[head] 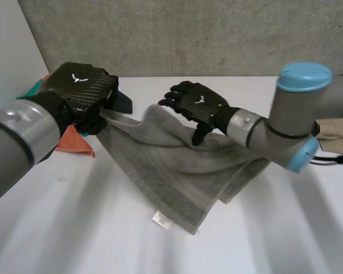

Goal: Fold the laundry.

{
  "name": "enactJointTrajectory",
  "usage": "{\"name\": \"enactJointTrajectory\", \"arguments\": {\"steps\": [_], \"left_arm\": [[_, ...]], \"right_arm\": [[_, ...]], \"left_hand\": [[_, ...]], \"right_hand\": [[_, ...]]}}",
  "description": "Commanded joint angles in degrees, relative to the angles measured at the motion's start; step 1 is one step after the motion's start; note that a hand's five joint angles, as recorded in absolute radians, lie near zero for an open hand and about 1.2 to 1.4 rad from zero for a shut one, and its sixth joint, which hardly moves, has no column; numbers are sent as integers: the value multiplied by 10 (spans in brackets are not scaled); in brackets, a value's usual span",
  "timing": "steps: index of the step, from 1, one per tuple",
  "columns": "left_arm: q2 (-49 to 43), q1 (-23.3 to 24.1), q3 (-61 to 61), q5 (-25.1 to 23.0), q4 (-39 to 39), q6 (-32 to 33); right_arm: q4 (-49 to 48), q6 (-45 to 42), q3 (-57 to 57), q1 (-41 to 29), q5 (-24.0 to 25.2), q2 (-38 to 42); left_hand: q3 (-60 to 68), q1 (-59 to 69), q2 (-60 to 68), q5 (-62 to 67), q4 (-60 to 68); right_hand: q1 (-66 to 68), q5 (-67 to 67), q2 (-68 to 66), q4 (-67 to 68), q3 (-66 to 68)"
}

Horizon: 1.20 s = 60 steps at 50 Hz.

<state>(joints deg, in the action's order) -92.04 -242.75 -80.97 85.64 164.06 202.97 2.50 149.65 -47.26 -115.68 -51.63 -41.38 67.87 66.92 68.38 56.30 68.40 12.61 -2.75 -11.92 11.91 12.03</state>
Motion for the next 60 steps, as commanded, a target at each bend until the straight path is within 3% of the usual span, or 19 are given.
{"name": "enactJointTrajectory", "arguments": {"steps": [1, 2, 3, 5, 11, 14, 18, 21, 26, 27, 31, 34, 36, 40, 45, 52, 53, 55, 60], "left_arm": [[52, 2, -38, -6, -10, 23], [54, 0, -41, -7, -10, 23], [56, -5, -45, -7, -7, 23], [56, -13, -44, -7, 1, 24], [22, -50, -8, -8, 59, 30], [-8, -57, 33, -7, 87, 29], [-40, -53, 90, 6, 104, 26], [-54, -48, 120, 17, 102, 21], [-60, -27, 141, 36, 59, -10], [-57, -23, 138, 36, 53, -13], [-12, -10, 113, 29, 28, -20], [29, -4, 87, 19, 14, -15], [51, -3, 73, 13, 8, -10], [106, -3, 41, -3, -4, 2], [162, -11, 10, -29, -14, 8], [181, -42, -15, -43, -16, 8], [179, -54, -17, -46, -16, 7], [174, -66, -18, -49, -16, 6], [146, -93, -14, -57, -15, 5]], "right_arm": [[70, -5, 170, -39, 28, 133], [73, -6, 181, -43, 27, 144], [71, -8, 203, -48, 21, 161], [59, -8, 228, -48, 0, 174], [-45, 47, 327, -30, -284, 164], [-63, 97, 306, -18, -344, 109], [-67, 104, 216, 8, -367, 14], [-72, 106, 142, 21, -354, -40], [-91, 122, 13, 31, -236, -88], [-92, 124, 3, 31, -220, -87], [-81, 126, -13, 31, -155, -65], [-66, 127, 2, 31, -117, -37], [-58, 128, 20, 30, -99, -20], [-4, 128, 78, 24, -62, 34], [132, 119, 155, -8, -4, 103], [207, 96, 181, -51, 23, 154], [206, 96, 183, -57, 23, 159], [202, 98, 188, -60, 21, 162], [174, 118, 212, -61, 21, 164]], "left_hand": [[121, 131, 116, 137, 116], [121, 131, 116, 137, 116], [121, 131, 116, 137, 116], [121, 131, 116, 137, 116], [121, 131, 116, 137, 116], [121, 131, 116, 137, 116], [121, 131, 116, 137, 116], [121, 131, 116, 137, 116], [121, 131, 116, 137, 116], [121, 131, 116, 137, 116], [121, 131, 116, 137, 116], [121, 131, 116, 137, 116], [121, 131, 116, 137, 116], [121, 131, 116, 137, 116], [121, 131, 116, 137, 116], [121, 131, 116, 137, 116], [121, 131, 116, 137, 116], [121, 131, 116, 137, 116], [121, 131, 116, 137, 116]], "right_hand": [[5, -4, -12, 12, 11], [91, -89, -98, 98, 97], [343, -342, -350, 350, 349], [659, -657, -666, 666, 664], [674, -672, -681, 681, 680], [674, -672, -681, 681, 680], [674, -672, -681, 681, 680], [674, -672, -681, 681, 680], [674, -672, -681, 681, 680], [629, -627, -636, 636, 635], [188, -187, -195, 195, 194], [13, -12, -20, 20, 19], [-26, 28, 19, -19, -20], [-26, 28, 19, -19, -20], [-26, 28, 19, -19, -20], [-8, 9, 1, -1, -2], [142, -141, -149, 149, 148], [318, -317, -325, 325, 324], [639, -638, -646, 646, 645]]}}
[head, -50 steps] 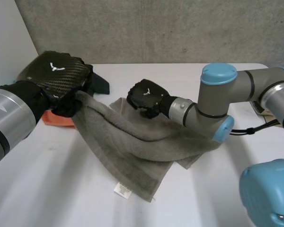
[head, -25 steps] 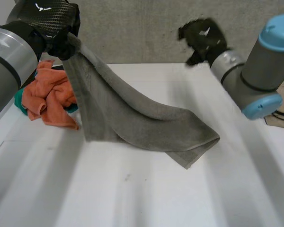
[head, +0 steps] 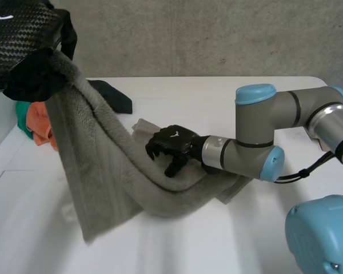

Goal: Fold the laundry.

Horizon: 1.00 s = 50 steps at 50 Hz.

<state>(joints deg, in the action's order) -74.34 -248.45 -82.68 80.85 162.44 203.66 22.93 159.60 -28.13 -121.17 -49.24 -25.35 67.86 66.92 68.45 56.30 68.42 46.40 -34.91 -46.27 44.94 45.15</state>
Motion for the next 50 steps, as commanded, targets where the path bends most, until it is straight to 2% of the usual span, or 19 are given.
{"name": "enactJointTrajectory", "arguments": {"steps": [1, 4, 7, 12, 14, 16, 17, 19, 20, 24, 26, 31, 35, 39, 41, 42, 46, 47, 50], "left_arm": [[-41, -42, 9, -10, 3, -2], [-56, -46, 22, -10, 6, -3], [-74, -41, 46, -7, 15, -5], [-105, -24, 106, 4, 38, -12], [-114, -19, 123, 11, 41, -17], [-127, -10, 146, 23, 39, -23], [-128, -7, 151, 28, 35, -27], [-132, -2, 156, 36, 27, -33], [-133, 5, 154, 40, 18, -37], [-121, 18, 141, 47, 10, -39], [-114, 21, 133, 46, 10, -39], [-100, 23, 116, 38, 12, -36], [-99, 22, 108, 34, 12, -34], [-100, 16, 102, 34, 13, -31], [-101, 13, 100, 34, 12, -31], [-101, 12, 98, 35, 13, -31], [-103, 10, 92, 34, 14, -31], [-105, 9, 89, 33, 15, -31], [-110, 9, 89, 33, 18, -31]], "right_arm": [[-42, 31, 28, -4, -3, 2], [-62, 40, 38, 0, -8, -6], [-96, 45, 42, 9, -51, -30], [-177, 70, 15, 38, -206, -108], [-194, 85, -4, 47, -226, -131], [-188, 107, -40, 58, -206, -159], [-181, 113, -53, 59, -195, -167], [-161, 121, -78, 59, -162, -179], [-140, 118, -101, 56, -125, -186], [-87, 91, -144, 58, -52, -196], [-66, 84, -149, 59, -38, -195], [3, 93, -141, 56, -20, -168], [56, 97, -121, 33, -9, -125], [97, 85, -103, -8, -18, -78], [94, 82, -96, -20, -33, -65], [88, 80, -91, -25, -50, -59], [23, 87, -49, -39, -164, -37], [-13, 99, -34, -35, -224, -36], [-54, 124, -28, -21, -298, -51]], "left_hand": [[121, 131, 116, 137, 116], [121, 131, 116, 137, 116], [121, 131, 116, 137, 116], [121, 131, 116, 137, 116], [121, 131, 116, 137, 116], [121, 131, 116, 137, 116], [121, 131, 116, 137, 116], [121, 131, 116, 137, 116], [121, 131, 116, 137, 116], [121, 131, 116, 137, 116], [121, 131, 116, 137, 116], [121, 131, 116, 137, 116], [121, 131, 116, 137, 116], [121, 131, 116, 137, 116], [121, 131, 116, 137, 116], [121, 131, 116, 137, 116], [121, 131, 116, 137, 116], [121, 131, 116, 137, 116], [121, 131, 116, 137, 116]], "right_hand": [[336, -351, -337, 350, 348], [336, -351, -337, 351, 348], [336, -351, -337, 351, 348], [336, -351, -337, 351, 348], [336, -351, -337, 351, 348], [336, -351, -337, 351, 348], [274, -289, -275, 289, 287], [36, -51, -37, 50, 48], [-135, 120, 134, -121, -123], [-170, 156, 169, -156, -158], [-201, 186, 199, -186, -188], [-256, 241, 255, -242, -244], [-360, 346, 359, -346, -348], [-364, 349, 363, -349, -352], [-332, 317, 331, -318, -320], [-267, 252, 266, -252, -255], [297, -312, -299, 312, 310], [336, -351, -337, 350, 348], [336, -351, -337, 351, 348]]}}
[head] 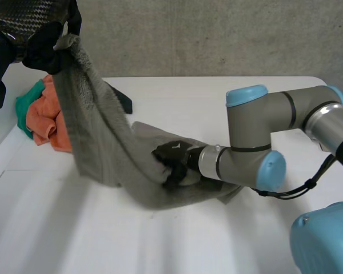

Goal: Fold the laundry.

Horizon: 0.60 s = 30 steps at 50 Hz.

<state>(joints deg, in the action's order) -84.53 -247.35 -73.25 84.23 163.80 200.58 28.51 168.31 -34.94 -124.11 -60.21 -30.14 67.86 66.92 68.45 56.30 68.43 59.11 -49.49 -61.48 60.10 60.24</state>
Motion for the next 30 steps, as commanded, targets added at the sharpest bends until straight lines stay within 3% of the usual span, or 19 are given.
{"name": "enactJointTrajectory", "arguments": {"steps": [1, 8, 13, 19, 24, 30], "left_arm": [[-14, -3, -4, -1, 12, -4], [-65, 3, 11, 0, 71, -10], [-136, 34, 51, 3, 109, -51], [-213, 70, 113, 19, 103, -85], [-243, 68, 150, 46, 79, -91], [-238, 46, 164, 54, 74, -87]], "right_arm": [[-129, 52, 35, 18, -221, -22], [-189, 27, -45, 73, -260, -148], [-240, -61, -175, 109, -248, -281], [-255, -201, -332, 115, -244, -402], [-258, -302, -462, 61, -258, -472], [-233, -287, -497, -58, -309, -428]], "left_hand": [[121, 131, 115, 137, 116], [121, 131, 115, 137, 116], [121, 131, 115, 137, 116], [121, 131, 115, 137, 116], [121, 131, 115, 137, 116], [121, 131, 115, 137, 116]], "right_hand": [[209, -205, -185, 199, 198], [209, -205, -185, 199, 198], [209, -205, -185, 199, 198], [209, -205, -185, 199, 198], [209, -205, -185, 199, 198], [209, -205, -185, 199, 198]]}}
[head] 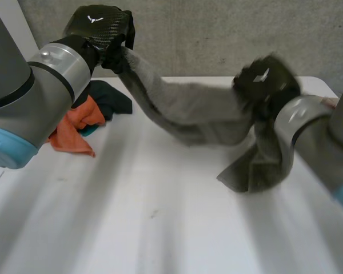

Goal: Fold the laundry.

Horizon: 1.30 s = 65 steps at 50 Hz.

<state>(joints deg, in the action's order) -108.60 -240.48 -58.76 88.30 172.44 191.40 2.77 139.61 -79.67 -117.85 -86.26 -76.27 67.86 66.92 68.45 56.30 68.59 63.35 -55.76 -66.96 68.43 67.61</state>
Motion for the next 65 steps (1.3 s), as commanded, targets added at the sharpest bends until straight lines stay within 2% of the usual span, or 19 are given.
{"name": "enactJointTrajectory", "arguments": {"steps": [1, 4, 7, 9, 16, 20, 24, 27, 35, 39, 44, 49, 51, 53, 55, 56, 59, 61, 65], "left_arm": [[4, -30, 22, 13, -11, 11], [3, -39, 28, 10, -10, 20], [1, -46, 35, 6, -12, 36], [-3, -52, 37, 3, -12, 47], [-5, -57, 31, 0, -12, 62], [0, -59, 30, -1, -12, 66], [15, -58, 28, -9, -15, 71], [30, -56, 24, -17, -18, 74], [97, -37, -6, -49, -37, 84], [134, -24, -32, -62, -40, 95], [175, -8, -68, -74, -35, 117], [193, -5, -84, -70, -27, 135], [196, -5, -84, -69, -28, 136], [196, -10, -82, -68, -30, 138], [196, -15, -81, -68, -30, 139], [196, -22, -80, -70, -30, 139], [193, -37, -78, -71, -27, 139], [187, -49, -71, -68, -25, 139], [148, -68, -43, -65, -5, 138]], "right_arm": [[30, 18, -41, -148, -59, 65], [36, 56, -14, -177, -74, 114], [44, 120, 38, -188, -90, 169], [64, 169, 80, -179, -105, 191], [168, 266, 151, -106, -110, 155], [215, 272, 164, -48, -46, 115], [259, 218, 176, 14, 74, 89], [282, 174, 190, 36, 117, 93], [302, 62, 284, 65, 138, 170], [275, 61, 335, 64, 158, 240], [253, 72, 395, 59, 243, 344], [280, 105, 436, 39, 268, 426], [285, 120, 443, 34, 268, 444], [286, 141, 456, 29, 267, 466], [284, 149, 466, 29, 265, 477], [278, 153, 487, 32, 260, 484], [239, 163, 558, 40, 203, 481], [198, 187, 605, 50, 115, 454], [93, 235, 626, 69, 10, 379]], "left_hand": [[121, 131, 116, 137, 114], [121, 131, 116, 137, 114], [121, 131, 116, 137, 114], [121, 131, 116, 137, 114], [121, 131, 116, 137, 114], [121, 131, 116, 137, 114], [121, 131, 116, 137, 114], [121, 131, 116, 137, 114], [121, 131, 116, 137, 114], [121, 131, 116, 137, 114], [121, 131, 116, 137, 114], [121, 131, 116, 137, 114], [121, 131, 116, 137, 114], [121, 131, 116, 137, 114], [121, 131, 116, 137, 114], [121, 131, 116, 137, 114], [121, 131, 116, 137, 114], [121, 131, 116, 137, 114], [121, 131, 116, 137, 114]], "right_hand": [[166, -142, -130, 116, 124], [166, -142, -130, 116, 124], [-364, 388, 400, -415, -406], [-510, 534, 546, -560, -552], [-534, 558, 570, -584, -576], [-534, 558, 570, -584, -576], [-534, 558, 570, -584, -576], [-534, 558, 570, -584, -576], [-534, 558, 570, -584, -576], [-534, 558, 570, -584, -576], [-534, 558, 570, -584, -576], [-534, 558, 570, -584, -576], [-519, 543, 555, -569, -561], [-388, 412, 424, -439, -430], [-128, 152, 164, -179, -171], [164, -139, -127, 113, 121], [166, -142, -130, 116, 124], [166, -142, -130, 116, 124], [166, -142, -130, 116, 124]]}}
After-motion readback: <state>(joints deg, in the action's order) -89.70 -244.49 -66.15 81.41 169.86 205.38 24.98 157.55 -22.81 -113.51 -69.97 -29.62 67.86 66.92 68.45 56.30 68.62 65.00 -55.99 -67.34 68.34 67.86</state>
